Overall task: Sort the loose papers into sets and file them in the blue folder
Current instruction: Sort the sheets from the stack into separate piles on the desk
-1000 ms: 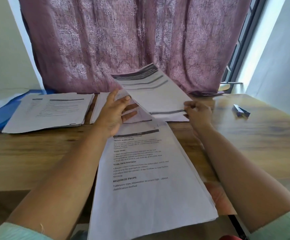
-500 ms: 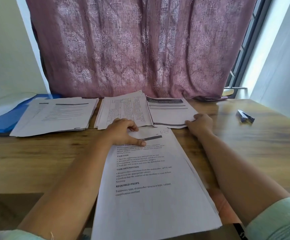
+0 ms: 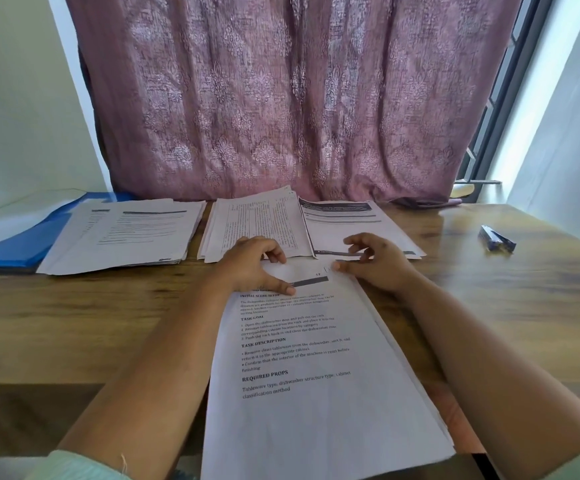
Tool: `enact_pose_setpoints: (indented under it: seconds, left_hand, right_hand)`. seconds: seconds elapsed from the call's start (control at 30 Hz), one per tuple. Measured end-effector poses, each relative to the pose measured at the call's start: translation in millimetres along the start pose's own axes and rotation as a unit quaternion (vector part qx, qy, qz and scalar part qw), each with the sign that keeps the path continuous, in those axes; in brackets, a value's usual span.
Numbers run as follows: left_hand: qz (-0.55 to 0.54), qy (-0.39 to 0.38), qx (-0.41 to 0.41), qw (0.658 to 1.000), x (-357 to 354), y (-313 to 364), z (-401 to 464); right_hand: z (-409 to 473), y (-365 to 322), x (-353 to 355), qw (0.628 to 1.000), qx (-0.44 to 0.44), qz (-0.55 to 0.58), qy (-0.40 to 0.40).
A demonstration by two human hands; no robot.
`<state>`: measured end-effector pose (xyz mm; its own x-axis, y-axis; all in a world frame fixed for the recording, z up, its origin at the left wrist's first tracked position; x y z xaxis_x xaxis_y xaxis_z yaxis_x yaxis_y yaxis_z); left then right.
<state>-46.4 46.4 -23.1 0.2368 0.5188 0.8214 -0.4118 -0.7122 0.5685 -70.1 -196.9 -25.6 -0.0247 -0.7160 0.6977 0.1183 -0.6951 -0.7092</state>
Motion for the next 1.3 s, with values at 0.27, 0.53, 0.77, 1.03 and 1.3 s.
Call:
enact_pose_setpoints:
  seconds: [0.27, 0.53, 0.77, 1.03, 1.3]
  left_hand:
    - [-0.047, 0.014, -0.018, 0.999, 4.3, 8.2, -0.8]
    - [-0.186, 0.071, -0.03, 0.98, 22.8, 3.7, -6.6]
    - [-0.14, 0.235, 0.002, 0.962, 42.3, -4.0, -13.2]
    - [-0.511, 0.068, 0.038, 0.856, 31.4, -7.1, -68.4]
    - [-0.534, 0.181, 0.066, 0.823, 75.3, -65.5, -117.9]
  right_hand:
    - [-3.3, -9.4, -8.3, 0.996, 0.03, 0.05, -0.07]
    - [-17.7, -15.3, -6.2, 0.969, 0.017, 0.157, -0.188]
    - [-18.3, -21.7, -2.7, 0.965, 0.016, 0.225, -0.136]
    - [22.0, -57.2, 28.5, 0.977, 0.011, 0.209, -0.029]
    - [47.3, -147.1, -32.2, 0.986, 0.017, 0.165, -0.015]
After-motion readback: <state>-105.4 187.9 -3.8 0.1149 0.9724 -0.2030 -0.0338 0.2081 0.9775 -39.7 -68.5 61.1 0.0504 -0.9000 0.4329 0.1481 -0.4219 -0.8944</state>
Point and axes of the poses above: each hand's wrist, its own z-axis towards the middle knuckle, its own x-axis out of the back of the hand, y = z × x, the point moved 6 cm from there along z, towards the middle knuckle, and after that the axes turned 8 degrees about -y, right-handed, at the moved point
